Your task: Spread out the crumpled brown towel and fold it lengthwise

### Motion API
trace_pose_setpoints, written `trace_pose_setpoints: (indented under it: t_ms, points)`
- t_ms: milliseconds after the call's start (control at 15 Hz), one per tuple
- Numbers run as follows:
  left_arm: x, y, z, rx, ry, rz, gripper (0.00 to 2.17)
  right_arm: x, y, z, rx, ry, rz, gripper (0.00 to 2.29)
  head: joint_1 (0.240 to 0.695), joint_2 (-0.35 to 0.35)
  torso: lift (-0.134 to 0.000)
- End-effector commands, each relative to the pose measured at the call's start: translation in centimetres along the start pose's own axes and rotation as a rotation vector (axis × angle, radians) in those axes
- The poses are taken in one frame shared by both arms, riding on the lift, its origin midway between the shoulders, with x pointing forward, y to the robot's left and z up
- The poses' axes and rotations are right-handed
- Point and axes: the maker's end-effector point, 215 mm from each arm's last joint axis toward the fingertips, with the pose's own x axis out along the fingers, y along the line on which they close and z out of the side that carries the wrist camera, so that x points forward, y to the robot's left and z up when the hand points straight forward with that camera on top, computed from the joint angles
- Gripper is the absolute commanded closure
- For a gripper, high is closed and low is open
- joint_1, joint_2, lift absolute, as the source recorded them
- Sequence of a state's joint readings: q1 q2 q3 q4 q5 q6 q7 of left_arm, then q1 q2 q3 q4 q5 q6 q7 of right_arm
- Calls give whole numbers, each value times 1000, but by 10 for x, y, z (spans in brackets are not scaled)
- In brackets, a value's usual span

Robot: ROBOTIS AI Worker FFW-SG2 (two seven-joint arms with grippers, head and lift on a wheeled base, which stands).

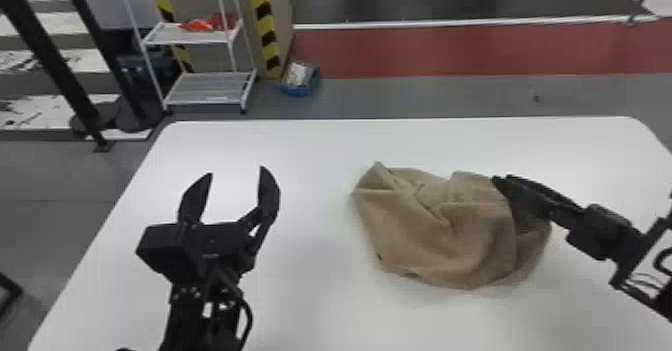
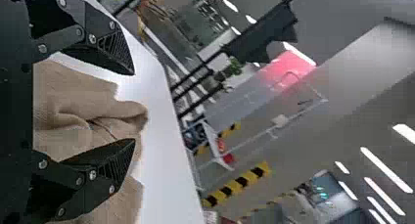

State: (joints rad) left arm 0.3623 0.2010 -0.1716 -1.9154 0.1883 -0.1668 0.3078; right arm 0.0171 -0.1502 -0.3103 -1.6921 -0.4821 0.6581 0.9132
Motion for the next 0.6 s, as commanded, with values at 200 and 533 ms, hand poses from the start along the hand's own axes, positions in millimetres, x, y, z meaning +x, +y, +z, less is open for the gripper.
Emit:
trace_pose_setpoints:
  t_ms: [200, 533]
  points:
    - [1, -11, -3, -2, 5, -29, 201, -34, -38, 50, -94, -93, -118, 215, 695, -39, -124]
    - [-1, -13, -7, 5, 14, -48, 201, 56, -50, 4, -283, 191, -160, 586, 695, -53, -124]
